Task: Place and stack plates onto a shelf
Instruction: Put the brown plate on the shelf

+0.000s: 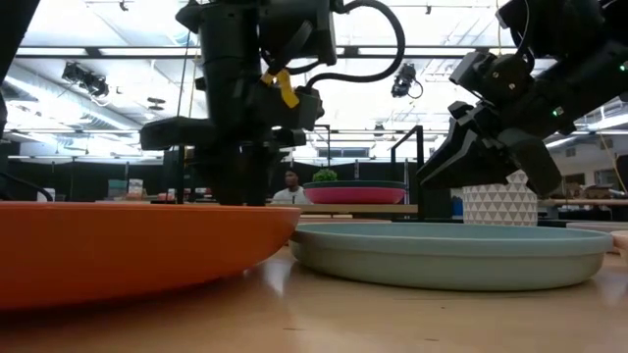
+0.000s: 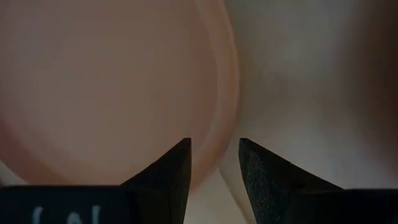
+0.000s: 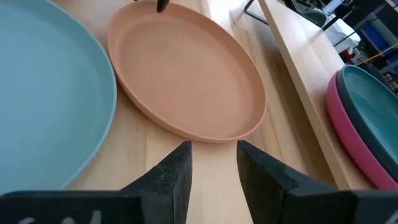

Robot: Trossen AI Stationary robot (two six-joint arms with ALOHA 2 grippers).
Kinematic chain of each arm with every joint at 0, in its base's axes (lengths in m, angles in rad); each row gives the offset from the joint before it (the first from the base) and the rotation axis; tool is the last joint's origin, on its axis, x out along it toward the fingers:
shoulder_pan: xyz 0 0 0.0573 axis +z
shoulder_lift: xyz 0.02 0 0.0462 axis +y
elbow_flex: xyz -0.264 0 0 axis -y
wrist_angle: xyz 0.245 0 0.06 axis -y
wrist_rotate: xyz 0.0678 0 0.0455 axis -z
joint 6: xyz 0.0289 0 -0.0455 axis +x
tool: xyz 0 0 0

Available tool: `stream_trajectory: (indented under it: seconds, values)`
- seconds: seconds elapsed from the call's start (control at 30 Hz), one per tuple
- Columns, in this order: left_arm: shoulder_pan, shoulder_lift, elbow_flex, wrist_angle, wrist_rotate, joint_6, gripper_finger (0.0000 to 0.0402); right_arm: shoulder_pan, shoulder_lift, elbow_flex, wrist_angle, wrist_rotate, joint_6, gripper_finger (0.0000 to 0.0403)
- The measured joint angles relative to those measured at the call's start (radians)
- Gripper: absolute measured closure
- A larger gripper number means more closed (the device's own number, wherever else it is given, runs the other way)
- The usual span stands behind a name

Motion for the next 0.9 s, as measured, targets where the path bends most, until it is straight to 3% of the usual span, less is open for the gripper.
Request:
stream_trajectory:
  seconds: [0.57,0.67,0.9]
  values:
    - [-0.002,0.049,0.000,0.025,-0.001,-0.026,0.0263,0.000,0.000,0.000,0.009,-0.001,0.001,0.0270]
    - [-0.002,0.049,0.000,0.022,0.002,-0.026,0.0287,0.000,0.000,0.000,0.009,-0.002,0.002,0.0270]
    - [-0.002,0.049,0.002,0.005,-0.002,-0.026,0.0387,0.000,0.000,0.000,0.009,-0.006,0.003,0.0270]
